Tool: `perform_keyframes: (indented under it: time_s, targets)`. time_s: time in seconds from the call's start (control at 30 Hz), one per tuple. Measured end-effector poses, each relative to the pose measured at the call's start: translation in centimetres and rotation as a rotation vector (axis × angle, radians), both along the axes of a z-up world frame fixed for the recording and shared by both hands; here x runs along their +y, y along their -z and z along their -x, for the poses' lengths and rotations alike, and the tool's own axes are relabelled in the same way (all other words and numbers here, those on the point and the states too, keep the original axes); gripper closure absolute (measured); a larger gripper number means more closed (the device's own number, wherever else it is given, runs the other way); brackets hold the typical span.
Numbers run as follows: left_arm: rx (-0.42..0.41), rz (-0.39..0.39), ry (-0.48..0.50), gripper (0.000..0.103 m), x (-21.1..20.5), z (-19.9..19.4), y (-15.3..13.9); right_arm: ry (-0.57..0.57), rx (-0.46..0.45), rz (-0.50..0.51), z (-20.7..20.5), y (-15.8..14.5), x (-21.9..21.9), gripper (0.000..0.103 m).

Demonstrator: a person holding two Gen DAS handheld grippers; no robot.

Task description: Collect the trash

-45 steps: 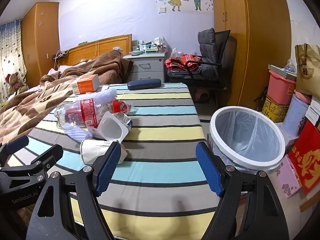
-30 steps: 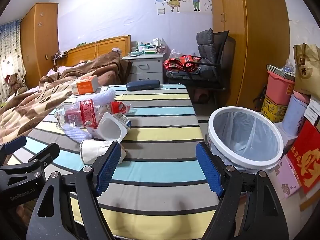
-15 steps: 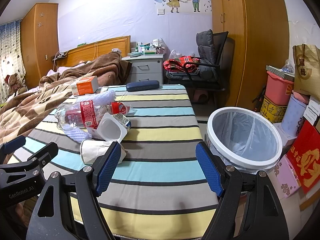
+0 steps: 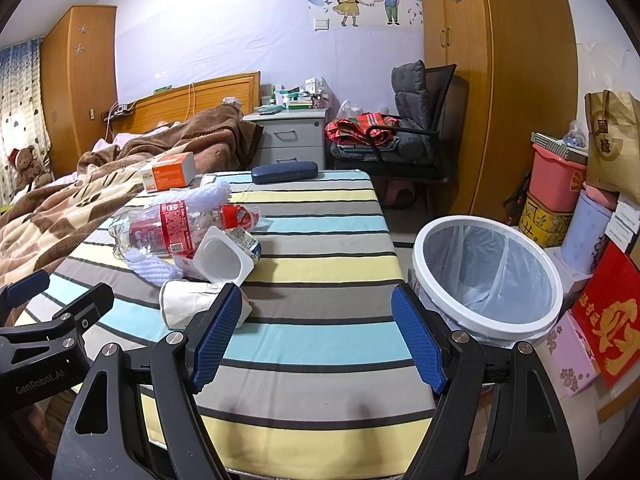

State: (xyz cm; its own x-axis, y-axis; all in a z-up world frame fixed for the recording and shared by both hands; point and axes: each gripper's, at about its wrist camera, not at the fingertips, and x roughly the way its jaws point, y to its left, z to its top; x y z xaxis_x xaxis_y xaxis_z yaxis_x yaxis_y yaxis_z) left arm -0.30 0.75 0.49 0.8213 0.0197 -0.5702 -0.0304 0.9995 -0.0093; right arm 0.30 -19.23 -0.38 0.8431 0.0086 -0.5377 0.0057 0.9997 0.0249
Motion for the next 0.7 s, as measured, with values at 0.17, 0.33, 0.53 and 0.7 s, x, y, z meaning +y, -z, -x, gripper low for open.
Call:
perform_keyframes:
  time_s: [0.17,0.33,0.53,0.7]
  targets:
    - [0.001,0.0,-0.001,0.0,-0.01,0.02,0.03,-0.001,0.0,0.001,0.02,0.01,0.03,0.024]
    - [0.002,-0.001,-0.001,0.0,0.04,-0.07,-0.05,0.0,0.0,0.004,0.05,-0.03,0.03,0.024]
    - [0.001,-0.001,-0.002,0.0,0.1,-0.1,-0.05,-0.001,0.001,0.004,0.08,-0.05,0.04,0.024]
    - [0.001,0.0,-0.001,0.0,0.06,-0.06,-0.02,0.0,0.0,0.004,0.08,-0.05,0.06,0.024]
